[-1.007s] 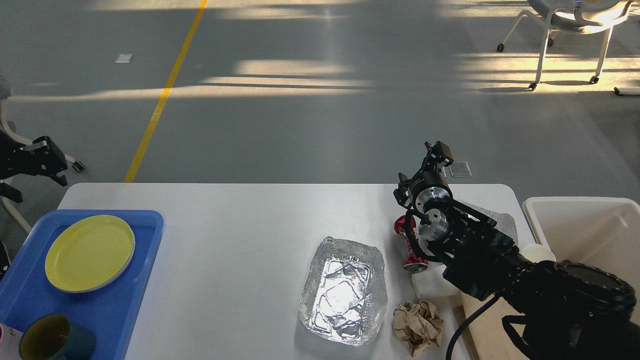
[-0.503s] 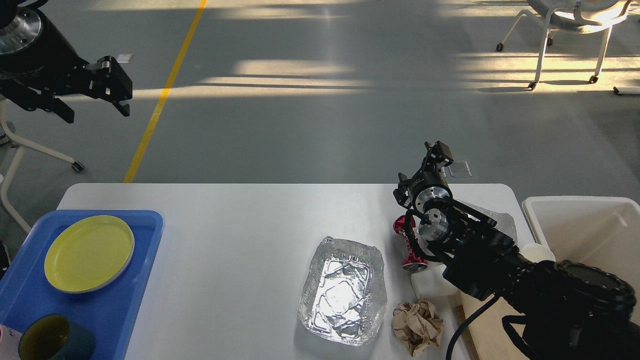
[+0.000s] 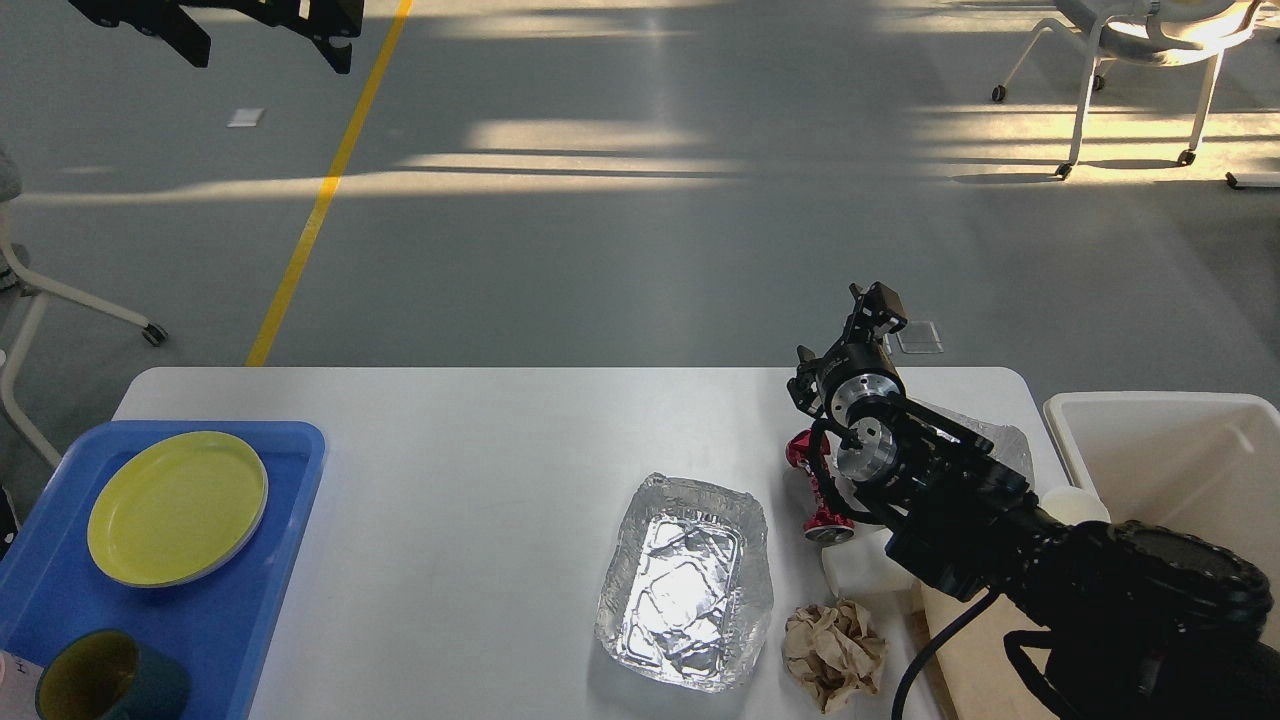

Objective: Tidy desktop
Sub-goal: 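Release the plate and raise the left gripper away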

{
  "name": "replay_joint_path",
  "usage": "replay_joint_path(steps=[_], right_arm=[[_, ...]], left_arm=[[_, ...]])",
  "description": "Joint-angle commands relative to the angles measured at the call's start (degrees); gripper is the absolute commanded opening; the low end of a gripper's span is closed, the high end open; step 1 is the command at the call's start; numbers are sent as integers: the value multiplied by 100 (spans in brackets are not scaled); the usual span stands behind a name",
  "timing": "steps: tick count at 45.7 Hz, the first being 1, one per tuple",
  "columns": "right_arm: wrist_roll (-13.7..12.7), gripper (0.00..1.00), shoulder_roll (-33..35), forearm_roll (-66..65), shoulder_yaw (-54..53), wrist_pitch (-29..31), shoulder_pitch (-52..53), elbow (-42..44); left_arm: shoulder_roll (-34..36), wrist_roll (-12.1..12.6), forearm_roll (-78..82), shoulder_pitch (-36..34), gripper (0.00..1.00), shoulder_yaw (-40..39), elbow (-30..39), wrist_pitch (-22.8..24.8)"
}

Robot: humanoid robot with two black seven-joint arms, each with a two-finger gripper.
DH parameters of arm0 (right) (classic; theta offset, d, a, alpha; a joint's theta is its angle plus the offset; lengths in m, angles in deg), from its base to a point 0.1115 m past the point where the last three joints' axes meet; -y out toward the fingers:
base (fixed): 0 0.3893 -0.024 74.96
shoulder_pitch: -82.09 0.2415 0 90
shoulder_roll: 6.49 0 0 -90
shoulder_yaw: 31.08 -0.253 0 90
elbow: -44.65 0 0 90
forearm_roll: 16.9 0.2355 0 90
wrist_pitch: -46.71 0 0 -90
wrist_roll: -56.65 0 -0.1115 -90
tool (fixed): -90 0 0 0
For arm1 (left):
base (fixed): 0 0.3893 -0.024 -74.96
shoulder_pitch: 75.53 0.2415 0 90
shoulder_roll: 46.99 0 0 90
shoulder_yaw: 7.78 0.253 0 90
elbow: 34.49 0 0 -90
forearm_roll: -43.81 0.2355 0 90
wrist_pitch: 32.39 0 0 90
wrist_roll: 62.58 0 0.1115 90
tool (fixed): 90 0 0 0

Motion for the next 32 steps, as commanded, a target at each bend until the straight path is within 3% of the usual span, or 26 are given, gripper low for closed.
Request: replay_joint_path(steps=[1, 10, 16, 21, 32], right_arm=[[0, 100, 0, 0, 0, 0, 0, 0], [0, 100, 0, 0, -1, 0, 0, 0], [0, 100, 0, 8, -1, 0, 0, 0], [0, 100, 0, 0, -1, 0, 0, 0], [0, 100, 0, 0, -1, 0, 0, 0]], left_arm=[[4, -2, 2, -517, 96, 1, 151, -1], [-5, -10, 2, -1238, 96, -43, 344, -1], [-5, -2, -7, -1335, 96, -175, 318, -1], [-5, -2, -16, -1107, 96, -271, 265, -1], [39, 51, -33, 141, 96, -614, -314, -1]])
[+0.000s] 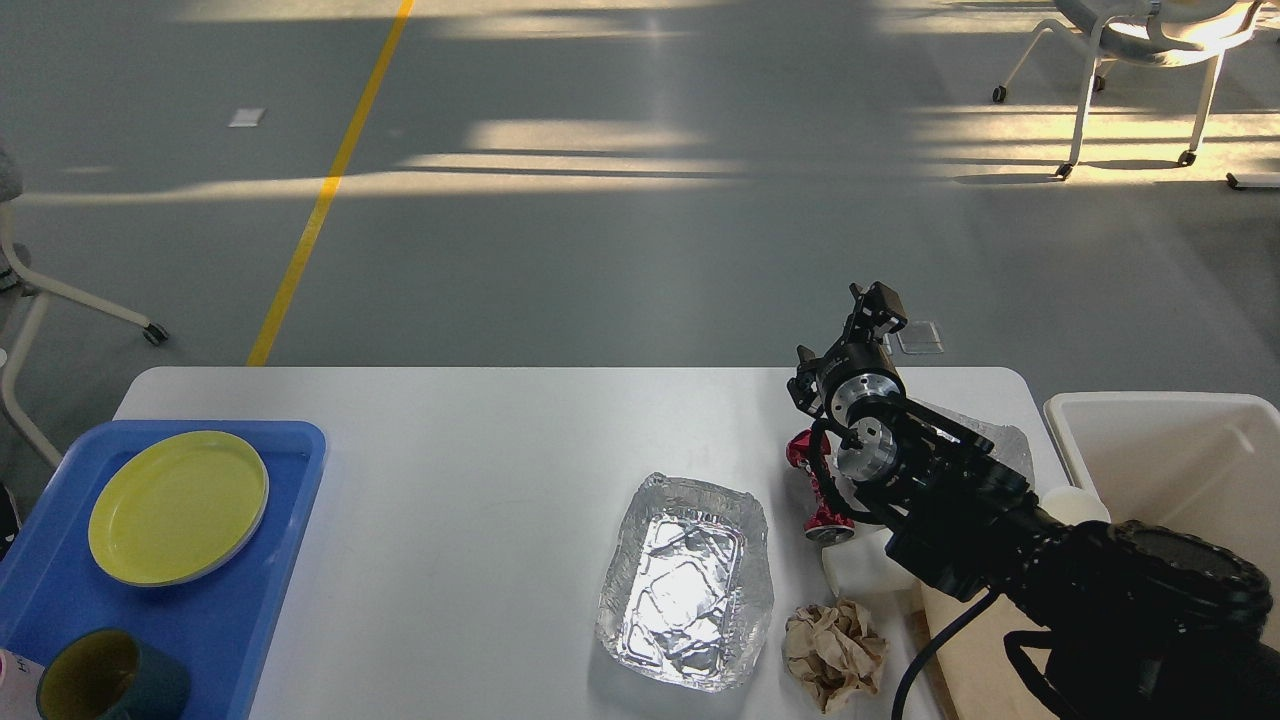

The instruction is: Tidy desktop

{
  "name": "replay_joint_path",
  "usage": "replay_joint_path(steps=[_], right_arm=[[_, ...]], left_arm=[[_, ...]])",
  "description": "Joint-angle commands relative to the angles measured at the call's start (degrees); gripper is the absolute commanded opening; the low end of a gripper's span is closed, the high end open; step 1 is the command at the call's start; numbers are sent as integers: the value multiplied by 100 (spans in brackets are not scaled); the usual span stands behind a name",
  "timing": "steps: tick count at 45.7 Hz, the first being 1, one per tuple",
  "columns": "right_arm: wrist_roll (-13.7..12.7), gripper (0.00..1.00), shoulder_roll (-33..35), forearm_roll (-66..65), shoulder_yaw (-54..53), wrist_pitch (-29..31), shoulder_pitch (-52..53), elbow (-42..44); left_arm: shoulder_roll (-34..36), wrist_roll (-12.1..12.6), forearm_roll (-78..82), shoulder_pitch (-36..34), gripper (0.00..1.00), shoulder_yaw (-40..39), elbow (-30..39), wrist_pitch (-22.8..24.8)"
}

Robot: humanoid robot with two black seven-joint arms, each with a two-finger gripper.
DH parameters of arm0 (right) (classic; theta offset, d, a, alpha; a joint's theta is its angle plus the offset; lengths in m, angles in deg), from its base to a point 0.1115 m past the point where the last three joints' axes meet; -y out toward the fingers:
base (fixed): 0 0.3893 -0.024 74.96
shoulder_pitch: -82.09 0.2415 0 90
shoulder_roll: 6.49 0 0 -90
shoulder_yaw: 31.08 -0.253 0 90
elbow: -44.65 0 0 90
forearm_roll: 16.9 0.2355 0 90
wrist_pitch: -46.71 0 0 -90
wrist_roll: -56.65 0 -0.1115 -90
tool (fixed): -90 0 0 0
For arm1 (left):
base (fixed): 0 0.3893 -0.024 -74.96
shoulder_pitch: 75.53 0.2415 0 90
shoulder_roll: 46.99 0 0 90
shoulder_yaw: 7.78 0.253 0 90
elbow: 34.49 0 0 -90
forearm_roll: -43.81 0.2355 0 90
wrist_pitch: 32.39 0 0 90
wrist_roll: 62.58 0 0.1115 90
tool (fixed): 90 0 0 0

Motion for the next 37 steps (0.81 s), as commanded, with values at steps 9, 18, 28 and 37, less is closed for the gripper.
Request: replay_joint_path(steps=[9, 18, 28, 37], right_arm=[[0, 100, 0, -5, -1, 0, 0, 2], [0, 100, 0, -5, -1, 0, 0, 2], [0, 100, 0, 3, -1, 0, 0, 2], [0, 100, 0, -5, -1, 0, 0, -7]], left_arm=[[-9, 64, -9, 1534, 96, -244, -1028, -25], [-9, 72, -18, 2650, 97, -956, -2056, -1342], [43, 72, -210, 4292, 97, -2736, -3619, -2922], [26, 64, -519, 5279, 97, -4532, -4175, -4006]])
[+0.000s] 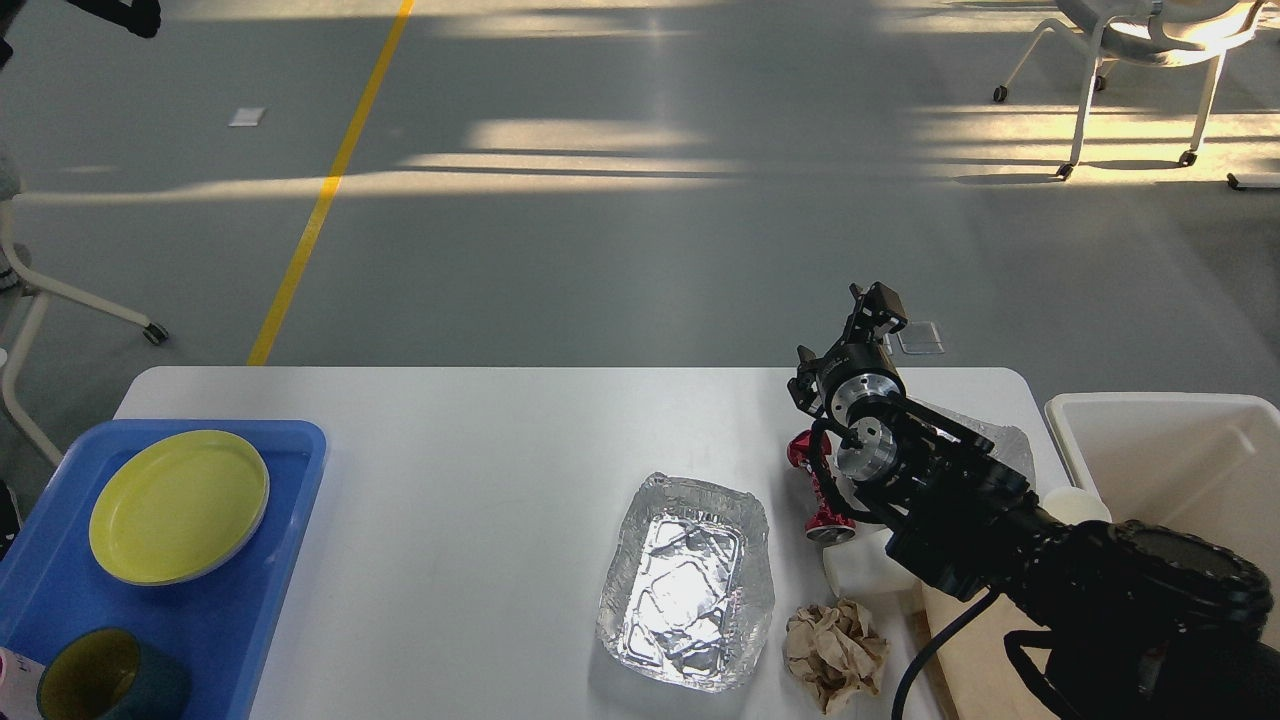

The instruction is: Tidy desktop

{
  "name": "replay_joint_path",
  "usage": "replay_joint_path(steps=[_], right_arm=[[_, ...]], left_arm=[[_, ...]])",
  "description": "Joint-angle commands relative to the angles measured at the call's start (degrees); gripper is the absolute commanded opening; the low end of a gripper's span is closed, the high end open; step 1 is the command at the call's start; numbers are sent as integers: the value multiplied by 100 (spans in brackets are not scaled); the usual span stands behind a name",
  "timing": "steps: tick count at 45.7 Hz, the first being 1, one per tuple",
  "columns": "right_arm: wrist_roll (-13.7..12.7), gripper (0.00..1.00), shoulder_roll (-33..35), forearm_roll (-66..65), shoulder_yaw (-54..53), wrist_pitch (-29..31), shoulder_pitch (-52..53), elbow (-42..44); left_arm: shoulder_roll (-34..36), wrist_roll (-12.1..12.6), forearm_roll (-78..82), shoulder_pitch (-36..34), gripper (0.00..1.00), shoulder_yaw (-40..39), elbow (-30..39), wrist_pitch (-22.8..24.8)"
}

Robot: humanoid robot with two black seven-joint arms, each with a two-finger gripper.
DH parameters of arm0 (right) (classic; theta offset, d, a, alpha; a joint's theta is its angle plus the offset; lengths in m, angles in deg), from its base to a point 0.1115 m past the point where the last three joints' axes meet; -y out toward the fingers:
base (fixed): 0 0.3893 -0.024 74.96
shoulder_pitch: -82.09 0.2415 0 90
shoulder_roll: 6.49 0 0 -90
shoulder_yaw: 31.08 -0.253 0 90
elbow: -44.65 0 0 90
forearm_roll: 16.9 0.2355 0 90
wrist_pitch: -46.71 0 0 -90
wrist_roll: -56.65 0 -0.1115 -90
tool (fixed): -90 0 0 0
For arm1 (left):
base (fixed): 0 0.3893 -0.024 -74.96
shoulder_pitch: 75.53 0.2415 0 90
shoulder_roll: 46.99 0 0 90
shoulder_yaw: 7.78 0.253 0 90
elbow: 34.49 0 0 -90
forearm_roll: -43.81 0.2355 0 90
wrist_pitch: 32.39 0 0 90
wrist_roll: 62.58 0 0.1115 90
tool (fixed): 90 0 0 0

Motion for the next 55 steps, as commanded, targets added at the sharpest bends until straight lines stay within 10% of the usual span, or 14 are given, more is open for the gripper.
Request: replay_joint_path(steps=[1, 25, 55], right_arm=[[0, 100, -1, -2, 0, 0, 0, -8], [0, 100, -1, -2, 0, 0, 0, -8], [0, 100, -1, -2, 0, 0, 0, -8]], left_arm=[[2, -11, -140, 589, 97, -1130, -284, -591], [20, -37, -729, 1697, 97, -5121, -522, -1347], [204, -81, -738, 2365, 97, -5833, -531, -1515]])
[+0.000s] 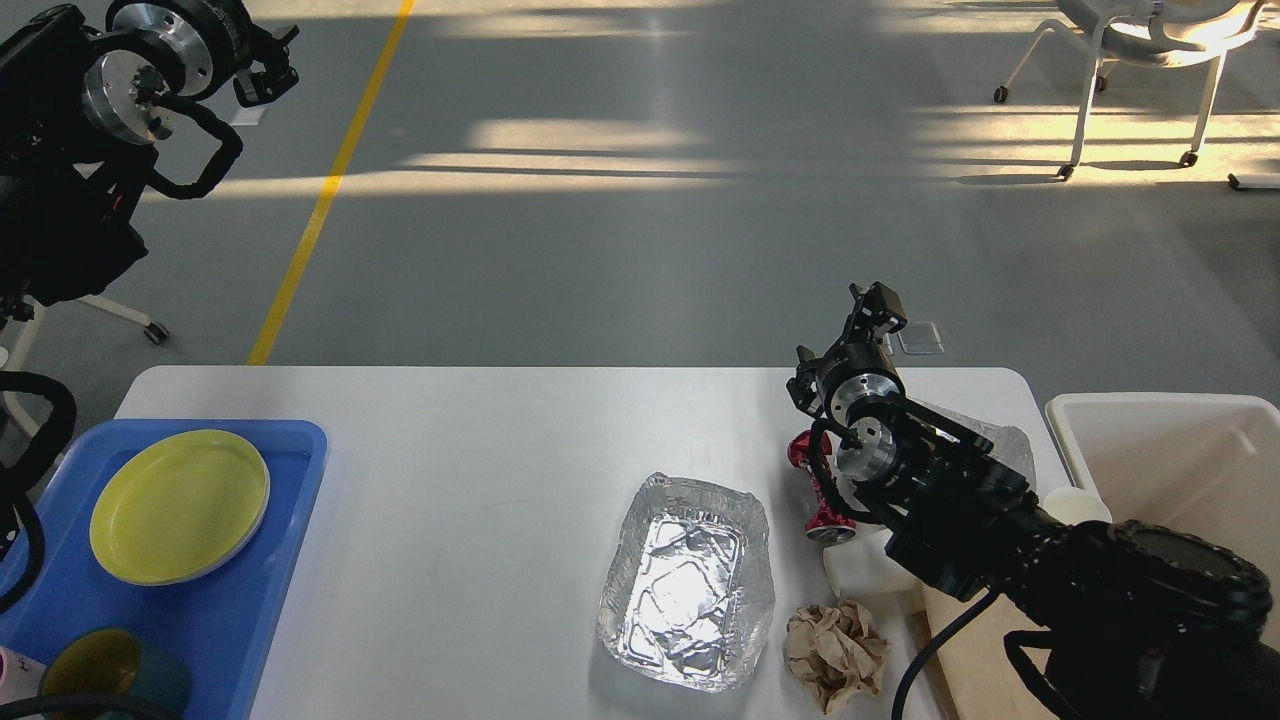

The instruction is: Tidy desktop

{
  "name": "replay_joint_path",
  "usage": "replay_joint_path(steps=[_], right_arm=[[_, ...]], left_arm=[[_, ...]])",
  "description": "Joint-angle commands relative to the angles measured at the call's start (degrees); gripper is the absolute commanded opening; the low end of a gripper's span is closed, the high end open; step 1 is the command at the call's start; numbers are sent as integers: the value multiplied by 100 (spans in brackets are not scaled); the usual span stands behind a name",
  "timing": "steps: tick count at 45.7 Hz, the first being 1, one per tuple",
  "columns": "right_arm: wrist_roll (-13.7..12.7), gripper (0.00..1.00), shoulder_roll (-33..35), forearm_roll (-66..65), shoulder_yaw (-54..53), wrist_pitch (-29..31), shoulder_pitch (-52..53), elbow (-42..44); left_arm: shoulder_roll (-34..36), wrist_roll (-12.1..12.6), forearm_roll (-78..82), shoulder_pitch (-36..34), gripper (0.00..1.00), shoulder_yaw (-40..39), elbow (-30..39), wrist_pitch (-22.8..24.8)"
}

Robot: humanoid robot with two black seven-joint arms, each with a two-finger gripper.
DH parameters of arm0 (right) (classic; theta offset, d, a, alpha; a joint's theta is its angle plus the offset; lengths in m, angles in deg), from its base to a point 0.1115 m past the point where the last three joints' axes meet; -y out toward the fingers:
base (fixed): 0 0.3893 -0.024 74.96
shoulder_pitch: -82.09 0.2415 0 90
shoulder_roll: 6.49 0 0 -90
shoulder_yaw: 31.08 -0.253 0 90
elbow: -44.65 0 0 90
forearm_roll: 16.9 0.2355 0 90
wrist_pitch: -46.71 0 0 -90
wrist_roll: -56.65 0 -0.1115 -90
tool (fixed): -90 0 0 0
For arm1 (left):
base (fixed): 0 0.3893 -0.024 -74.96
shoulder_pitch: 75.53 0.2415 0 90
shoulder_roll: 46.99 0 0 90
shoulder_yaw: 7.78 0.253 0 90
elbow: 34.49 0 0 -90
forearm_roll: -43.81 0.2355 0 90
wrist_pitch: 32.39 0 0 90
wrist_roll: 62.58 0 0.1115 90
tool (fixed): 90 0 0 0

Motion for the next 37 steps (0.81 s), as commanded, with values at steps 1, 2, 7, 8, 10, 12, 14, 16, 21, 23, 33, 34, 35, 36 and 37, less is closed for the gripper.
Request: replay_joint_path(steps=[1, 2, 7, 8, 10, 12, 14, 16, 21, 23, 33, 34, 35, 36, 37], right_arm=[[0, 100, 0, -4, 0, 0, 0, -3], [0, 100, 0, 5, 0, 0, 0, 5], [0, 100, 0, -4, 0, 0, 0, -3], [0, 100, 0, -4, 0, 0, 0, 5], [0, 100, 0, -4, 0, 0, 0, -3], [0, 100, 0, 5, 0, 0, 0, -3], [0, 100, 0, 5, 0, 0, 0, -3], [0, 100, 0, -4, 0, 0, 0, -3], [0, 100, 0, -4, 0, 0, 0, -3], [0, 100, 0, -4, 0, 0, 0, -3], [0, 100, 0, -4, 0, 0, 0, -3], [0, 100, 0, -4, 0, 0, 0, -3], [0, 100, 0, -4, 0, 0, 0, -3], [0, 100, 0, 5, 0, 0, 0, -3], [0, 100, 0, -4, 0, 0, 0, -3]], left_arm=[[7, 0, 2, 48, 97, -127, 1, 0], [-2, 0, 2, 57, 97, -127, 1, 0], [-2, -9, 2, 92, 97, -127, 1, 0], [-2, -9, 2, 110, 97, -136, 1, 0], [-11, -9, 2, 119, 97, -127, 1, 0], [-28, -9, 2, 127, 97, -127, 1, 0], [-55, -9, 2, 171, 97, -127, 1, 0], [-81, -17, 2, 259, 97, -145, 1, 0], [-186, -17, 2, 408, 97, -145, 1, 0], [-221, -17, 2, 487, 97, -145, 1, 0], [-309, -35, 2, 892, 97, -162, 1, 0], [-327, -52, 2, 936, 97, -162, 1, 0], [-344, -87, 2, 971, 97, -162, 1, 0], [-371, -140, 2, 1006, 97, -162, 1, 0], [-397, -210, 2, 1041, 97, -162, 1, 0]])
